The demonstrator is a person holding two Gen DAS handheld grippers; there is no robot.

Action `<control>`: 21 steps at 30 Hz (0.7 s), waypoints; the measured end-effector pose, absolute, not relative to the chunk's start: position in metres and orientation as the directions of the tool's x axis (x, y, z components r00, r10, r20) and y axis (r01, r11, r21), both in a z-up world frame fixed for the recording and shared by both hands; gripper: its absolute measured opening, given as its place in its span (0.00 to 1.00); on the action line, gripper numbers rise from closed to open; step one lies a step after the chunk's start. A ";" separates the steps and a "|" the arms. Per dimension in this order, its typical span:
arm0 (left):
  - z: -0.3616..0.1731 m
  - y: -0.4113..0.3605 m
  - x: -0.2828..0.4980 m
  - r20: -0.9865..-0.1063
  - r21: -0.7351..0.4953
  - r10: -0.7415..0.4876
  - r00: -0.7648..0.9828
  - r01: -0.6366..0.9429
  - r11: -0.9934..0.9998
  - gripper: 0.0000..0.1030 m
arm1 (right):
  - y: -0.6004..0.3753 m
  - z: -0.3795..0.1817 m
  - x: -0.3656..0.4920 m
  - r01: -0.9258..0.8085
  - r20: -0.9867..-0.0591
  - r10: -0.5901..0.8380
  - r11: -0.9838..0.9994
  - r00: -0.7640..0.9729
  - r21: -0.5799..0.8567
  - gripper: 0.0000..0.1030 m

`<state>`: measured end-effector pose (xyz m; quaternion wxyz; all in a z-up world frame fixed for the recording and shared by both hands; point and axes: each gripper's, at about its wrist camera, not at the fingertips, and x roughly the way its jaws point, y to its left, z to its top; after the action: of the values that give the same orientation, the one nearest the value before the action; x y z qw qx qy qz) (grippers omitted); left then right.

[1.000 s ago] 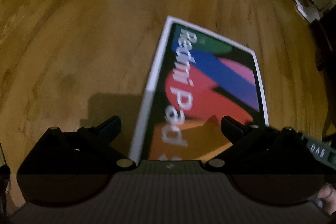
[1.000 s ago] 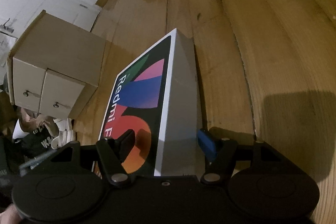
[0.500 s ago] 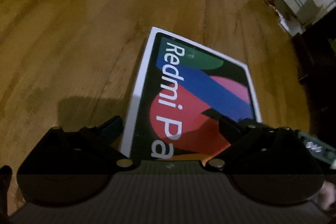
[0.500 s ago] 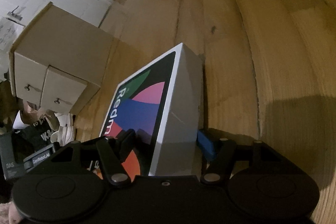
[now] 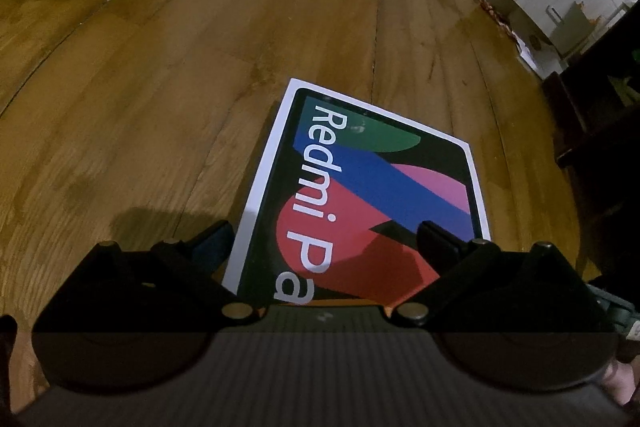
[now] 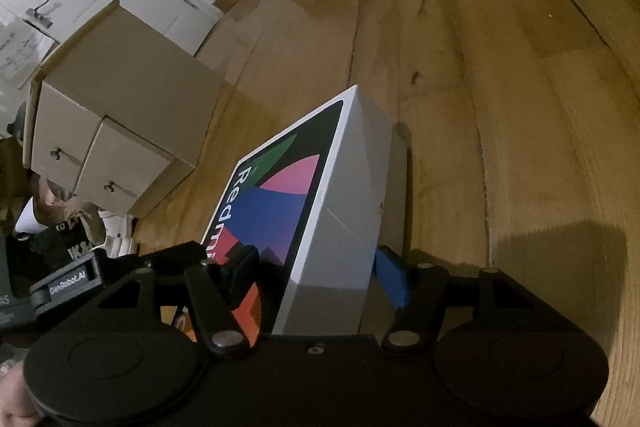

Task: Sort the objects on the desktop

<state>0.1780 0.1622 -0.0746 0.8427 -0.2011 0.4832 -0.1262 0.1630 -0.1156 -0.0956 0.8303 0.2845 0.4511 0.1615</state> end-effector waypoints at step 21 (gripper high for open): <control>-0.074 0.173 0.189 -0.733 -0.518 -0.437 0.522 -0.011 0.855 0.97 | -0.108 -0.076 0.160 -0.040 -0.647 0.507 0.803 0.569 0.594 0.69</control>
<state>0.1888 0.1733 -0.0743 0.8395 -0.2372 0.4721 -0.1267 0.1599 -0.1082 -0.0757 0.8441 0.2686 0.4348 0.1619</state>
